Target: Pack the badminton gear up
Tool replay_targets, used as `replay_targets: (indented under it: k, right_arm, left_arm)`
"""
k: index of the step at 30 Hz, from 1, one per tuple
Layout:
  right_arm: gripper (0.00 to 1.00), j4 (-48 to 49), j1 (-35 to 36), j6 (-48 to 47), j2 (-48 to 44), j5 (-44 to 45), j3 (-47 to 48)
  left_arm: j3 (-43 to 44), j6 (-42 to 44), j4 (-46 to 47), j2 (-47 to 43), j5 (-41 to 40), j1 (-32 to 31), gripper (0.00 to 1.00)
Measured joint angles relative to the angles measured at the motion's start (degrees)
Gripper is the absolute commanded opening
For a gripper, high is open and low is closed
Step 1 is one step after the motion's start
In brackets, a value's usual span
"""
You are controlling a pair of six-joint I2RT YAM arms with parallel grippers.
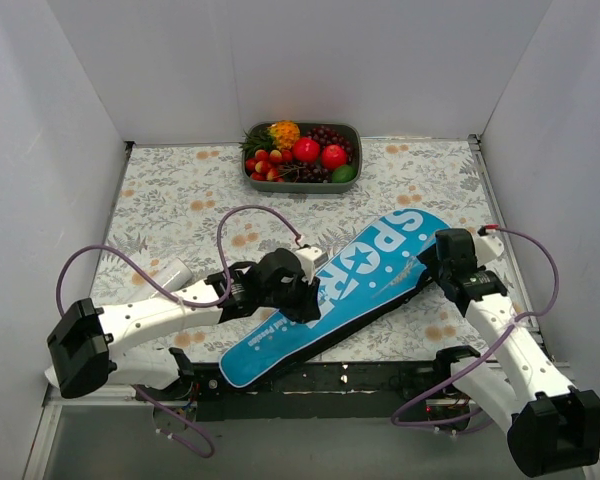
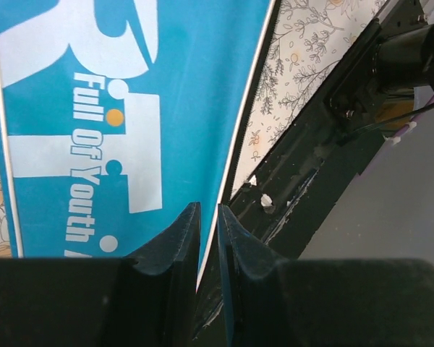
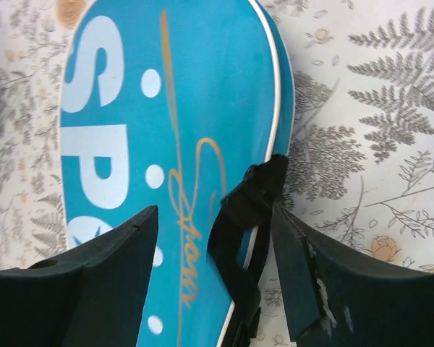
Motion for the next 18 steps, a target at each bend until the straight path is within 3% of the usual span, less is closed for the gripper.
replay_targets:
  k: [3,10,18]
  right_arm:
    - [0.75,-1.7,1.0,-5.4,-0.4,-3.3,5.4]
    - [0.73,-4.8,3.6,-15.4,-5.0,-10.2,6.5]
    - [0.72,-3.2,5.9,-24.1,-2.5,-16.0,8.2]
  left_arm:
    - [-2.0,-1.9,1.3,-0.9,0.0,-0.7,0.15]
    - [-7.8,-5.4,3.3,-0.7,0.2,-2.0,0.13]
    - [-8.7,-9.3,4.0,6.1,-3.9,-3.1,0.10]
